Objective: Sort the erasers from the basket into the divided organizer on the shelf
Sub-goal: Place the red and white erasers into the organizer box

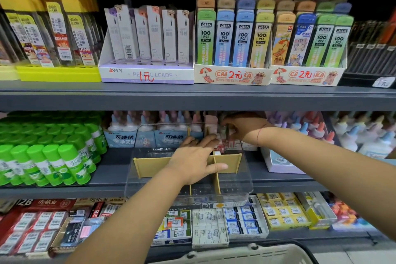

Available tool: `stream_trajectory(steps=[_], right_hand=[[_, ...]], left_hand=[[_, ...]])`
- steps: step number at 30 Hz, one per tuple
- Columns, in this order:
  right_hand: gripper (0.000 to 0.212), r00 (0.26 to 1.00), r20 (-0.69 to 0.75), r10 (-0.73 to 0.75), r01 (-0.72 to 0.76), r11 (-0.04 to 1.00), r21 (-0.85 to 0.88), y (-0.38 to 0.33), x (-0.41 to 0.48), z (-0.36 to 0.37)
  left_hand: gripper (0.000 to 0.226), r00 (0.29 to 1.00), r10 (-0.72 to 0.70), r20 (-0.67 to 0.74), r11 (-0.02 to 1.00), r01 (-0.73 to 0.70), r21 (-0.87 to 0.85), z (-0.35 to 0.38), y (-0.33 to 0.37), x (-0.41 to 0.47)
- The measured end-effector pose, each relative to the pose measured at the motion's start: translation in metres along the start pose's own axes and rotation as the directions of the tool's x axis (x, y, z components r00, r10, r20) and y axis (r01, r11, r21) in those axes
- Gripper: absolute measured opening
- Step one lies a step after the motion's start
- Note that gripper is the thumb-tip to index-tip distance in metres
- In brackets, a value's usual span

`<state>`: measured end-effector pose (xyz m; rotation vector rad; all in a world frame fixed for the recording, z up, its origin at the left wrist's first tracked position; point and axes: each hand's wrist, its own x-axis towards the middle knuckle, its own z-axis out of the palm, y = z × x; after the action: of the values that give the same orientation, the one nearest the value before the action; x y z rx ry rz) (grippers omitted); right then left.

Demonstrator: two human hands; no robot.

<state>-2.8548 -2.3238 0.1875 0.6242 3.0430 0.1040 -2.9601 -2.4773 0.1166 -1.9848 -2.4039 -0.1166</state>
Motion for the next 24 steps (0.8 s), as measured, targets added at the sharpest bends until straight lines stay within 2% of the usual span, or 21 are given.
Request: stream_trajectory(steps=[7, 12, 18, 24], right_hand=[[0.02, 0.995, -0.103, 0.008, -0.017, 0.996, -0.092, -0.006, 0.005, 0.013], [0.029, 0.997, -0.076, -0.008, -0.009, 0.974, -0.227, -0.017, 0.006, 0.015], [0.03, 0.992, -0.127, 0.006, -0.054, 0.922, -0.383, -0.018, 0.009, 0.018], [0.026, 0.995, -0.097, 0.033, -0.06, 0.958, -0.282, -0.017, 0.005, 0.008]], left_hand=[[0.078, 1.0, 0.003, -0.015, 1.0, -0.003, 0.015, -0.001, 0.001, -0.001], [0.077, 1.0, 0.005, -0.017, 1.0, -0.005, 0.026, -0.004, 0.003, -0.002], [0.075, 1.0, 0.0, -0.015, 1.0, 0.0, 0.015, -0.005, 0.003, -0.003], [0.074, 1.0, 0.005, -0.025, 1.0, -0.004, 0.029, -0.005, 0.004, -0.003]])
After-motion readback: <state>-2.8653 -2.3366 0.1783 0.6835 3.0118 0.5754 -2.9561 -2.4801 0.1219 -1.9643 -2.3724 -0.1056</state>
